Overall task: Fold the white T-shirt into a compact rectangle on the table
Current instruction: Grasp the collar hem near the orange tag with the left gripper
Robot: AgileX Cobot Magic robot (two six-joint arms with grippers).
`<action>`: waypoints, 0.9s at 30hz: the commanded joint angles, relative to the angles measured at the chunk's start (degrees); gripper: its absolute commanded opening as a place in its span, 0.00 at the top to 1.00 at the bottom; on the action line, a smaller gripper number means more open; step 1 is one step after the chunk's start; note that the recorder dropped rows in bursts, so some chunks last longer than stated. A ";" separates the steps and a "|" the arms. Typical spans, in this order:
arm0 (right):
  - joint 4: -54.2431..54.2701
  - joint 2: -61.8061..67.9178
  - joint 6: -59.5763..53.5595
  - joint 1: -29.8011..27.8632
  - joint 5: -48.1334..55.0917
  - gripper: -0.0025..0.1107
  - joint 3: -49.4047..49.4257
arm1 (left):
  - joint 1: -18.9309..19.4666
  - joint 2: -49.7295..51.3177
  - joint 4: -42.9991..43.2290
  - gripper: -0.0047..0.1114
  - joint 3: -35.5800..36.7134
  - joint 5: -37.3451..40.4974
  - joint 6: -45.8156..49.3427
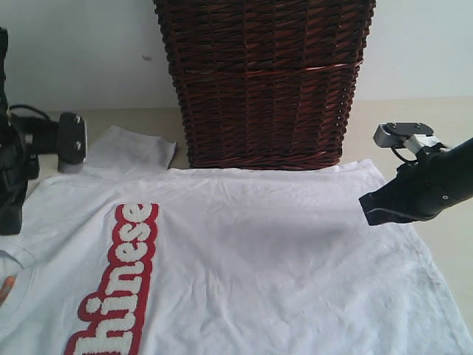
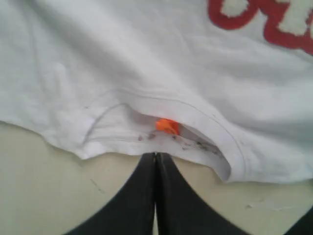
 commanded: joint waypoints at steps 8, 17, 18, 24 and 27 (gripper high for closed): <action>-0.32 -0.13 -0.52 -0.20 0.39 0.98 -0.40 | -0.14 3.52 0.65 0.15 16.43 -20.38 7.46; -0.32 -0.13 -0.52 -0.20 0.51 0.98 -0.40 | -0.14 4.22 10.42 0.06 16.90 -21.71 13.92; -0.32 -0.13 -0.52 -0.20 0.51 0.98 -0.40 | -0.14 4.12 15.15 0.06 16.90 -20.01 14.73; -0.32 -0.13 -0.52 -0.20 0.51 0.98 -0.40 | -0.17 3.90 18.15 0.06 17.03 -18.10 7.48; -0.22 -0.13 -0.52 -0.20 0.66 0.98 -0.40 | 1.36 3.90 4.56 0.06 17.03 -20.20 14.78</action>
